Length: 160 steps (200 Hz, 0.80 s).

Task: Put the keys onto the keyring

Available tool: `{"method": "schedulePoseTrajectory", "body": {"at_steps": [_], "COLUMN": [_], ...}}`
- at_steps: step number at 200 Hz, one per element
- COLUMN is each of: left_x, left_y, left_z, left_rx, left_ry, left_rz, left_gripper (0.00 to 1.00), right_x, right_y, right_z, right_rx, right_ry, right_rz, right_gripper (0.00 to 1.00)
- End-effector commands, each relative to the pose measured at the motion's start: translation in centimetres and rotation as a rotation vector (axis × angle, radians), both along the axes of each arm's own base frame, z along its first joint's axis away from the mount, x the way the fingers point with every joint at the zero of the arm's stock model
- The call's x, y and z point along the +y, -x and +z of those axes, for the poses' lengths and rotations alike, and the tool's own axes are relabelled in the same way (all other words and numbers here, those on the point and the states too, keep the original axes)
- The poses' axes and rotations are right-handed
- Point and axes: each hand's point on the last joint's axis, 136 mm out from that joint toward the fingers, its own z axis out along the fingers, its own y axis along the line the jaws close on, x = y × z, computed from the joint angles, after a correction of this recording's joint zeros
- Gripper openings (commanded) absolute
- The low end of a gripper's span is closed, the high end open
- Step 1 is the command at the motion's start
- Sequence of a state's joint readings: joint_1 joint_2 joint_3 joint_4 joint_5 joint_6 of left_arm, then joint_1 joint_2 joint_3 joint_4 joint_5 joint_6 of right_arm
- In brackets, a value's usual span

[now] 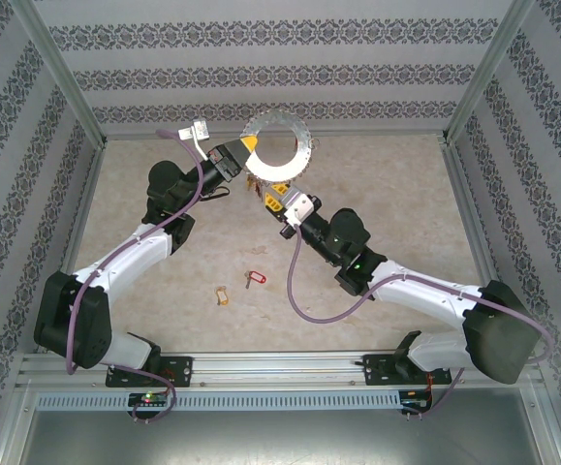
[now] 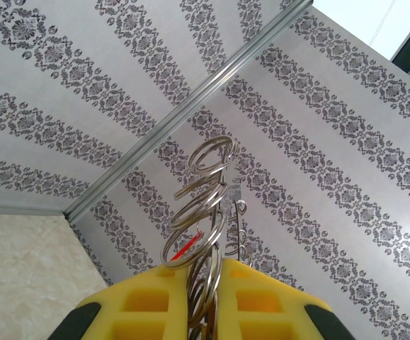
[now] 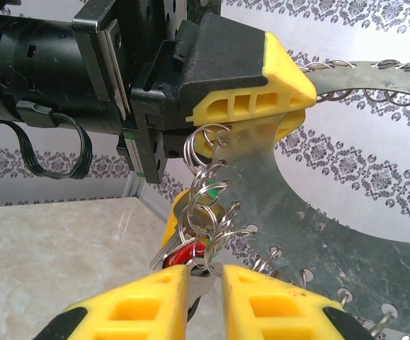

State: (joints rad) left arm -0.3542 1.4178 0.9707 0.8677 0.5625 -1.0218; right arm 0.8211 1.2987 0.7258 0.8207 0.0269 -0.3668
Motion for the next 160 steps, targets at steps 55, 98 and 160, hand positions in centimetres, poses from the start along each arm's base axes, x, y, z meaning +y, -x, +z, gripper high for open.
{"method": "schedulePoseTrajectory", "body": {"at_steps": [55,98,160], "left_x": [0.3,0.6,2.5], "left_y": [2.3,2.0,0.7], "left_z": [3.9,4.1,2.8], "left_rx": [-0.134,-0.134,-0.047], "left_ry": [0.051,0.061,0.188], "left_rz": [-0.005,0.016,0.142], "left_gripper": [0.0,0.0,0.0], "right_x": [-0.3,-1.0,-1.8], "right_y": [0.2,1.2,1.6], "right_z": [2.6,1.4,0.7], "right_rx": [-0.062,-0.042,-0.025], "right_ry": [-0.044,-0.023,-0.034], "right_rz": [-0.023,-0.017,-0.035], "right_gripper": [0.22,0.22,0.2]}}
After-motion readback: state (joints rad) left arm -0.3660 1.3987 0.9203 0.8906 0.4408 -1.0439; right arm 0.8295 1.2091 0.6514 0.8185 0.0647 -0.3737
